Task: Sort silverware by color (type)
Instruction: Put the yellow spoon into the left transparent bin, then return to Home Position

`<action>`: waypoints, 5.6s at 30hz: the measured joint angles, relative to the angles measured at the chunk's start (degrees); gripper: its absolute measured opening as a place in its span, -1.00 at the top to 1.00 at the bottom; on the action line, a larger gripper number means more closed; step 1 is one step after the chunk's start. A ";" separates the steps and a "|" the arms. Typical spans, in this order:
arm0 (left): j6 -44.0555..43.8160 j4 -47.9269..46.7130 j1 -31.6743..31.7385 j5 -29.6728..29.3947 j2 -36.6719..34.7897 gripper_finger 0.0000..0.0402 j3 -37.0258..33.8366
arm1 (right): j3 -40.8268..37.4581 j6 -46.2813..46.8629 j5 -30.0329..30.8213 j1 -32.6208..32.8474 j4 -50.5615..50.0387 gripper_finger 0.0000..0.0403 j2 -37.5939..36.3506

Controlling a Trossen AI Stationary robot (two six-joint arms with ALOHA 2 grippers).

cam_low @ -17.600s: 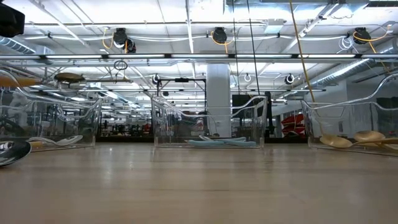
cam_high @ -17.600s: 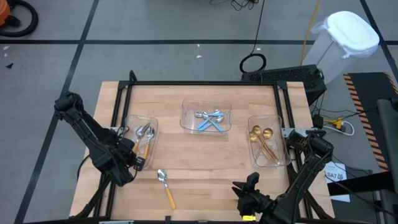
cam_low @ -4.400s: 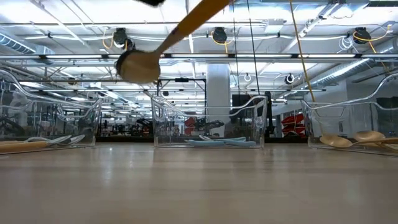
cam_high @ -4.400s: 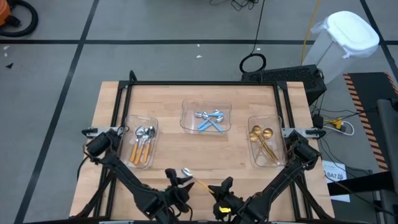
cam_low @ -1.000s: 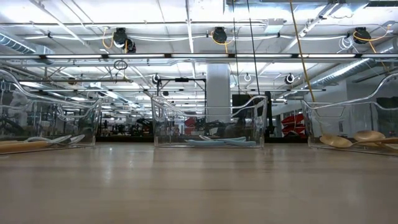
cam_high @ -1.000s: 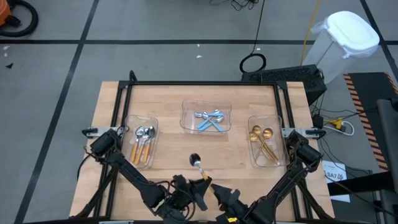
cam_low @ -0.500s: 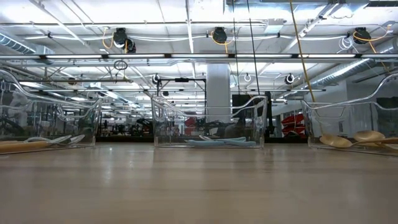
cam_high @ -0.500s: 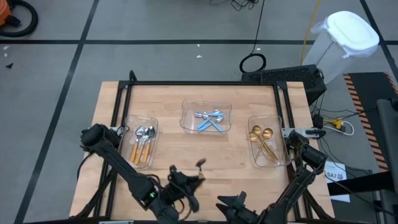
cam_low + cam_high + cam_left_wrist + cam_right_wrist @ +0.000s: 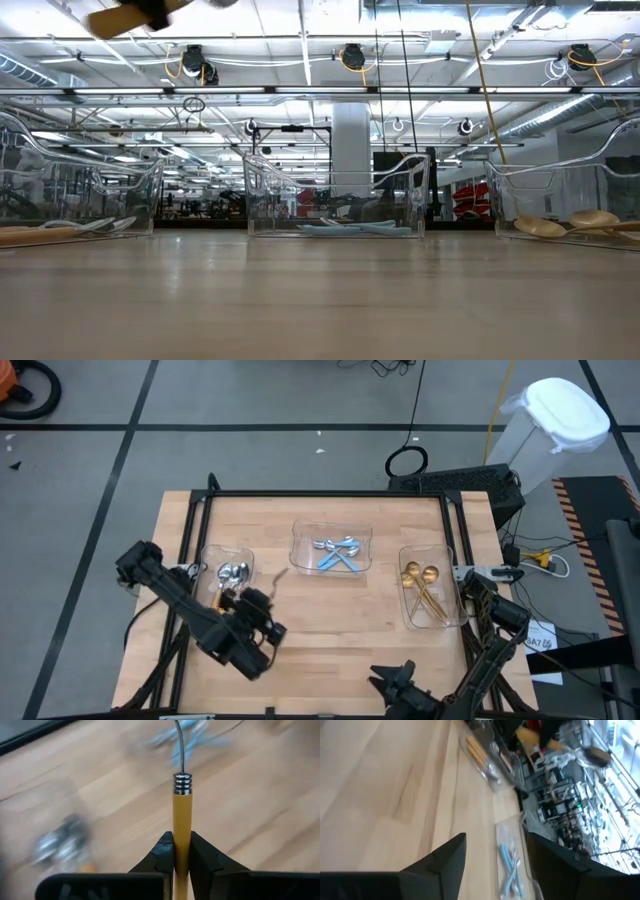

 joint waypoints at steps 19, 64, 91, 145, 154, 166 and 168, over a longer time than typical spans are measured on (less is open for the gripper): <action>4.50 -4.64 4.57 13.78 -22.92 0.86 -19.45 | -0.02 8.18 -5.92 0.57 -6.27 -0.01 -0.02; -10.09 18.96 3.48 28.03 -27.67 0.80 -50.18 | -0.02 7.72 -5.67 0.57 -6.93 -0.01 -0.02; -4.60 18.63 3.43 19.31 -27.67 0.57 -47.09 | -0.07 9.64 -5.89 0.59 -11.04 0.00 -0.53; 97.90 76.04 19.87 10.70 -10.54 0.99 -29.33 | -64.96 -21.58 -7.14 3.41 37.61 1.00 -79.02; 100.65 79.76 20.95 14.40 -10.33 0.99 -29.35 | -69.99 -33.90 -19.29 -2.34 47.92 1.00 -86.51; 104.72 87.17 21.17 24.05 -6.16 1.00 -30.22 | -76.81 -45.89 -33.96 -9.68 60.65 1.00 -94.16; 104.52 86.71 21.61 24.40 -6.19 1.00 -32.51 | -77.88 -45.21 -34.52 -10.62 60.65 1.00 -95.22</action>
